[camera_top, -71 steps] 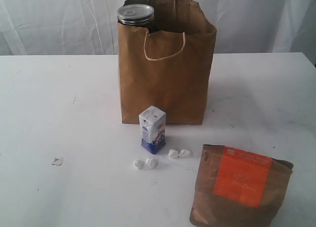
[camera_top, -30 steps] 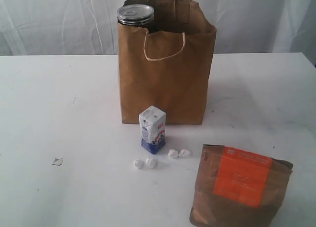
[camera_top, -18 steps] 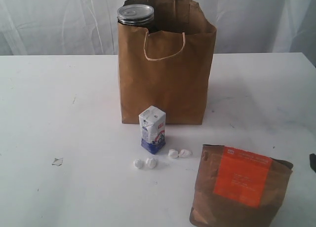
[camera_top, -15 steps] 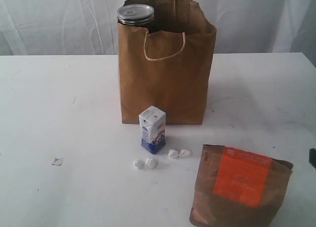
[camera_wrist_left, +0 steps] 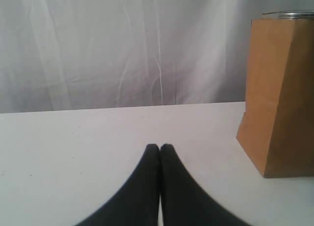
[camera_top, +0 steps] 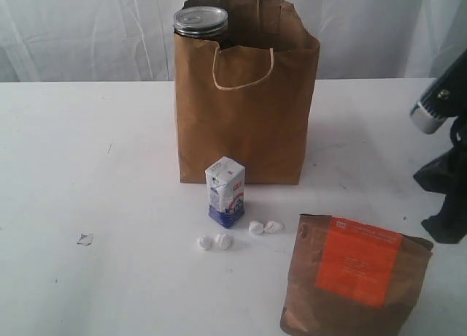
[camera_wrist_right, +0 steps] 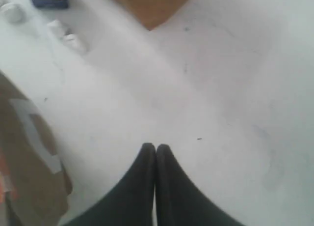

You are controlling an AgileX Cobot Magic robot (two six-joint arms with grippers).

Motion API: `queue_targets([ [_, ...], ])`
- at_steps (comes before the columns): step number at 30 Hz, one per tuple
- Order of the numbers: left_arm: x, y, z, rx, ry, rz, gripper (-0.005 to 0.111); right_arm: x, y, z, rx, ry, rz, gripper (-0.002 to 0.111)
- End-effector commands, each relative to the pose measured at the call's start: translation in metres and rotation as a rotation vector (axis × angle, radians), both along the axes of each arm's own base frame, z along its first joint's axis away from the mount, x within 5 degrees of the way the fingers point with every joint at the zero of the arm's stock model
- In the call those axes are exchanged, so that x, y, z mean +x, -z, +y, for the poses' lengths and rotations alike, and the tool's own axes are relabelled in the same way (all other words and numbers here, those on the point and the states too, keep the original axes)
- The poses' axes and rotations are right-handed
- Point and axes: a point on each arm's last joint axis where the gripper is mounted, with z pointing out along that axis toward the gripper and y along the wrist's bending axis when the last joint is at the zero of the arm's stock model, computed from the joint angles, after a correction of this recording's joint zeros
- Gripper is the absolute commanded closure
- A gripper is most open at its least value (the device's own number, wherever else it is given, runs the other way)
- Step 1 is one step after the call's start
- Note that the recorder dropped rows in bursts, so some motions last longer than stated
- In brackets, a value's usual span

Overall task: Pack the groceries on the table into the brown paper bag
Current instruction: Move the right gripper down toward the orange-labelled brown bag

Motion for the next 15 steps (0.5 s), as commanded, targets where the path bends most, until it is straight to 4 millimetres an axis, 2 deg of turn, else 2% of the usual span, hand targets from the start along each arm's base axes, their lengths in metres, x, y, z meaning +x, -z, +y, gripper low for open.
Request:
queue_targets([
  [1, 0.000, 0.001, 0.000, 0.022, 0.006, -0.001, 0.107, -0.006, -0.027, 0.012, -0.031, -0.125, 0.033, 0.108],
  [4, 0.000, 0.001, 0.000, 0.022, 0.006, -0.001, 0.107, -0.015, -0.033, 0.021, -0.034, -0.204, 0.152, 0.108],
  [6, 0.000, 0.001, 0.000, 0.022, 0.006, -0.001, 0.107, -0.021, -0.026, 0.029, -0.029, -0.269, 0.296, 0.108],
  [9, 0.000, 0.001, 0.000, 0.022, 0.006, -0.001, 0.107, -0.019, -0.014, 0.039, -0.054, -0.328, 0.363, 0.108],
  [10, 0.000, 0.001, 0.000, 0.022, 0.006, -0.001, 0.107, -0.016, -0.011, 0.041, -0.064, -0.339, 0.331, 0.108],
  [11, 0.000, 0.001, 0.000, 0.022, 0.006, -0.001, 0.107, -0.008, -0.010, 0.045, -0.079, -0.355, 0.225, 0.108],
  [15, 0.000, 0.001, 0.000, 0.022, 0.006, -0.001, 0.107, -0.004, -0.017, 0.051, -0.066, -0.364, 0.108, 0.103],
])
